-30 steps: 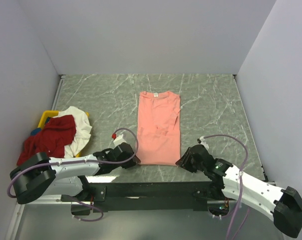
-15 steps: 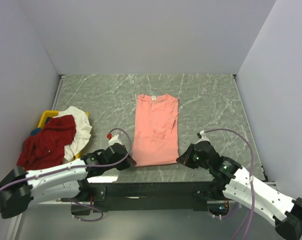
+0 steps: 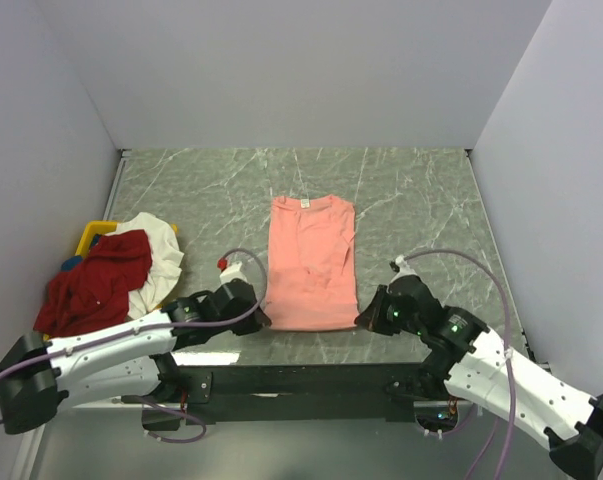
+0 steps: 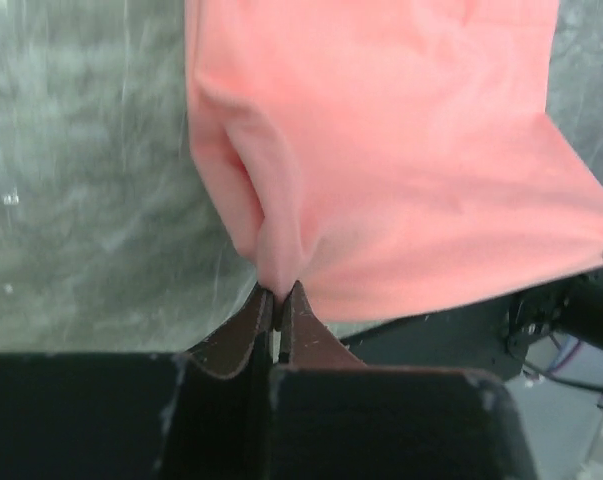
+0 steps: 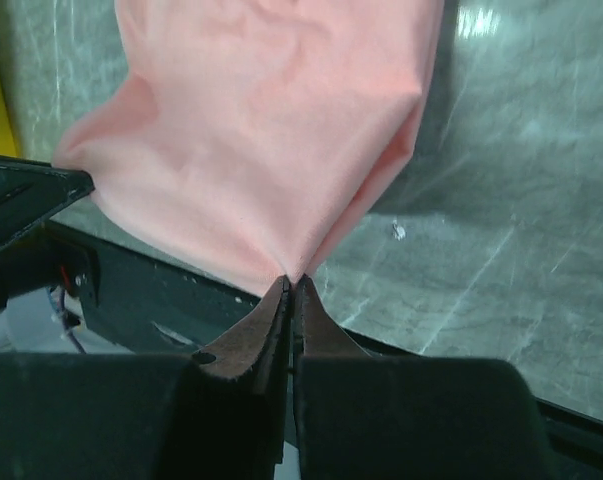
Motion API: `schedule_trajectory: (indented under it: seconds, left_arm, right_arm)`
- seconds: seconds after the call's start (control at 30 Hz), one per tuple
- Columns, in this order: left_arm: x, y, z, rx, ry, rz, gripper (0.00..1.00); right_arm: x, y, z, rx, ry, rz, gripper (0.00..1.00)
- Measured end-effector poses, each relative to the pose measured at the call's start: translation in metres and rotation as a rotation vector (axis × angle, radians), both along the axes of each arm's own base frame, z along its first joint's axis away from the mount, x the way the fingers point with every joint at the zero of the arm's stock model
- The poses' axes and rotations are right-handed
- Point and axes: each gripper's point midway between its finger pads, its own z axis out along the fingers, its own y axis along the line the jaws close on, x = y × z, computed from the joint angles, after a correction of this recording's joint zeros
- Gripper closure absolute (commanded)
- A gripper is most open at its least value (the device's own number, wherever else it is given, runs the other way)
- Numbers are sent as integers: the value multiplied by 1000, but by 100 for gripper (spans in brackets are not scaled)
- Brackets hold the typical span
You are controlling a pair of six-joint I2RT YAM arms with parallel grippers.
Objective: Fold and stack the t-shirts
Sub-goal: Fold the tshirt
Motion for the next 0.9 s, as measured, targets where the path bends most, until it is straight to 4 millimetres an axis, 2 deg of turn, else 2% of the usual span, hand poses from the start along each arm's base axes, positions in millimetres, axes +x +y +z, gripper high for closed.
schedule_trajectory:
  seconds: [0.1, 0.23, 0.43, 0.6, 0.7, 0.9]
  left_arm:
    - [22, -4, 11, 30, -27, 21, 99]
    - [66, -2, 37, 23, -79, 84, 99]
    - [142, -9, 77, 12, -135, 138, 99]
    - [204, -7, 79, 20, -121, 169, 99]
    - [239, -7, 74, 21, -101, 178, 99]
    - [303, -9, 55, 3, -58, 174, 99]
  right_arm:
    - [16, 3, 17, -50, -29, -8, 100]
    - [51, 9, 46, -97, -76, -32, 100]
    - [133, 0, 79, -127, -111, -127, 100]
    - [197, 3, 95, -133, -109, -137, 100]
    - [236, 5, 95, -123, -98, -135, 100]
    - [298, 1, 64, -99, -16, -138, 100]
